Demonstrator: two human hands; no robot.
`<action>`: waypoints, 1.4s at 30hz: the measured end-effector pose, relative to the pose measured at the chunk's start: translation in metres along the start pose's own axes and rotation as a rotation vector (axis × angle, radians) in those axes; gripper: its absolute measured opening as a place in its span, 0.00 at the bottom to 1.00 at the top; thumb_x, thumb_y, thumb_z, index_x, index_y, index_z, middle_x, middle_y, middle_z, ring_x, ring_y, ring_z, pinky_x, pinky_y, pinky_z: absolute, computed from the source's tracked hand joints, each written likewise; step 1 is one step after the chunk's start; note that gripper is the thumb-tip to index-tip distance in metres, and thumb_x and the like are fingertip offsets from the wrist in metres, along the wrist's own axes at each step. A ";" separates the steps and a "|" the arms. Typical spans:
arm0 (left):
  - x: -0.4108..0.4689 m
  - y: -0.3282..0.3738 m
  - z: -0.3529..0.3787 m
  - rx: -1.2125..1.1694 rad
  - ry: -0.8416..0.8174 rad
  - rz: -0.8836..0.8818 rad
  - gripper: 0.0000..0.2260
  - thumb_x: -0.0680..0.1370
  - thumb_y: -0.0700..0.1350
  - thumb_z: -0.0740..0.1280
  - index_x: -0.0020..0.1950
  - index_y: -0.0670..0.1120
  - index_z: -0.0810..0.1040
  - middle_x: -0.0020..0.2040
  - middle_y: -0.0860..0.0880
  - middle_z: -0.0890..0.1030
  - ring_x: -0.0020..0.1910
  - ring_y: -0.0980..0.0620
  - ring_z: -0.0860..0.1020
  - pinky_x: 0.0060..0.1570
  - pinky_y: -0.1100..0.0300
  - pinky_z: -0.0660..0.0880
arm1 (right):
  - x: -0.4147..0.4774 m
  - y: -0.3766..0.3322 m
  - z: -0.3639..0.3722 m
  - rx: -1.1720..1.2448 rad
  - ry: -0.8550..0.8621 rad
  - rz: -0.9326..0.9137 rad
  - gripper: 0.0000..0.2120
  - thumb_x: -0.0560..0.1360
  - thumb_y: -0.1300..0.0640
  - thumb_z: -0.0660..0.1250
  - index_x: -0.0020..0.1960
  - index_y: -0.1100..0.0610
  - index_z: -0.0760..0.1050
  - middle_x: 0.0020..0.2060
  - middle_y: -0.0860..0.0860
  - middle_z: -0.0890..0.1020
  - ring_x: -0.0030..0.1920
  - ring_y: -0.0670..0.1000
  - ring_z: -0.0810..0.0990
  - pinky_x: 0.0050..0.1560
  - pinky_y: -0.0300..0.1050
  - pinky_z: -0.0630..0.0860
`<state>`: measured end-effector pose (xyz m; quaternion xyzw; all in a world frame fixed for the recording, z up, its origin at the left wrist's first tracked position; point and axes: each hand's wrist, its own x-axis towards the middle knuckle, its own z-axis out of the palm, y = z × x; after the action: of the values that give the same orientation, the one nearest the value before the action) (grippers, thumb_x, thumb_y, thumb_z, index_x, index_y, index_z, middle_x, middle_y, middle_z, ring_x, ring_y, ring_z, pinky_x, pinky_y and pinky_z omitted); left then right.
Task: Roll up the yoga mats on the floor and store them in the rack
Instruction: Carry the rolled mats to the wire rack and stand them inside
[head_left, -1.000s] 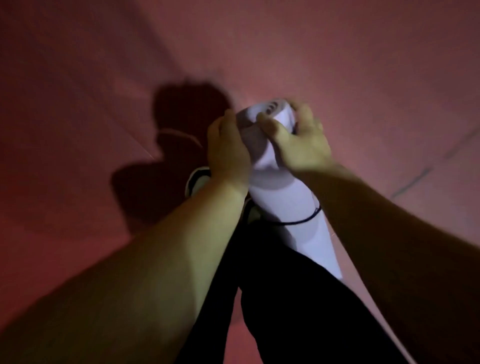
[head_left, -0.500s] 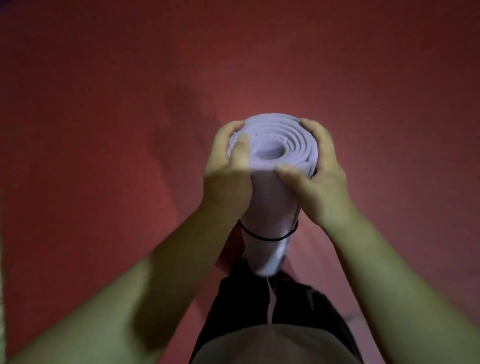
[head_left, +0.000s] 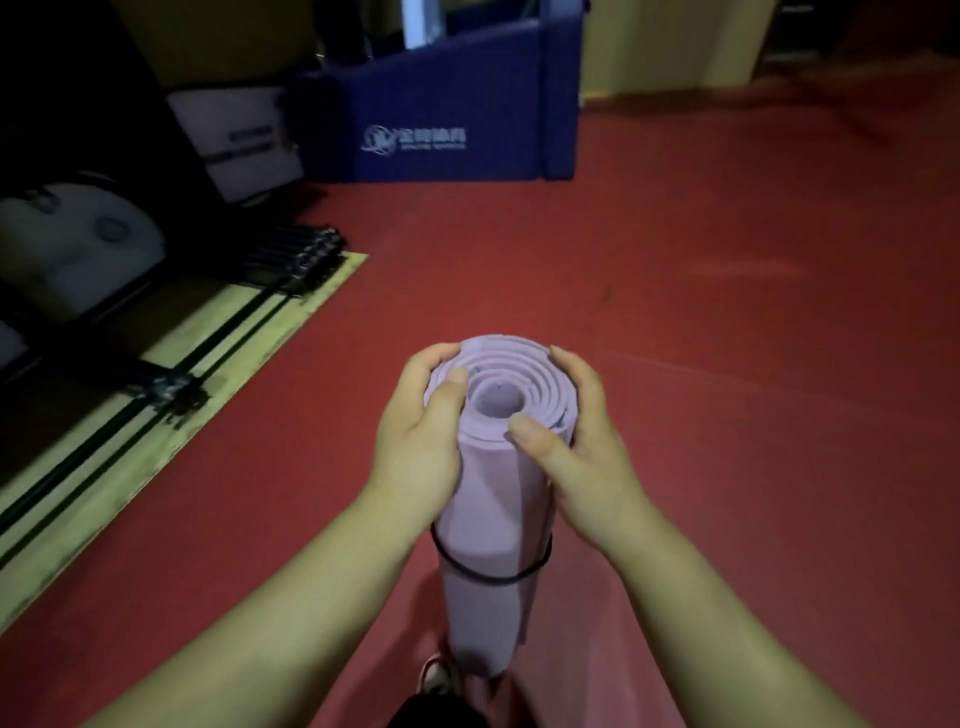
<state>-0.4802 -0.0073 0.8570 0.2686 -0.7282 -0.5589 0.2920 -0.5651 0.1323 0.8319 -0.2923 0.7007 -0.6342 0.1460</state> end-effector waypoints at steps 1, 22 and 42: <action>-0.005 0.001 -0.018 -0.011 0.039 -0.009 0.17 0.76 0.56 0.61 0.63 0.55 0.78 0.59 0.58 0.82 0.60 0.59 0.79 0.65 0.53 0.74 | 0.001 -0.010 0.014 -0.011 -0.044 -0.009 0.34 0.64 0.33 0.72 0.68 0.32 0.64 0.68 0.34 0.74 0.67 0.36 0.73 0.67 0.40 0.70; -0.192 -0.082 -0.575 0.135 0.893 -0.224 0.16 0.77 0.55 0.60 0.63 0.58 0.78 0.59 0.60 0.82 0.60 0.60 0.79 0.66 0.50 0.74 | -0.140 -0.151 0.595 0.129 -0.794 -0.040 0.22 0.68 0.43 0.70 0.61 0.35 0.72 0.57 0.36 0.81 0.58 0.36 0.78 0.55 0.35 0.73; -0.216 -0.182 -0.945 0.068 1.237 -0.437 0.12 0.77 0.55 0.61 0.58 0.60 0.78 0.53 0.62 0.83 0.55 0.64 0.79 0.58 0.60 0.74 | -0.212 -0.189 1.020 0.194 -1.149 0.093 0.23 0.66 0.44 0.72 0.60 0.39 0.75 0.55 0.40 0.84 0.58 0.42 0.81 0.65 0.52 0.76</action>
<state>0.3654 -0.5154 0.8472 0.6910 -0.3720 -0.3246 0.5280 0.2308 -0.5660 0.8246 -0.5436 0.4601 -0.4281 0.5563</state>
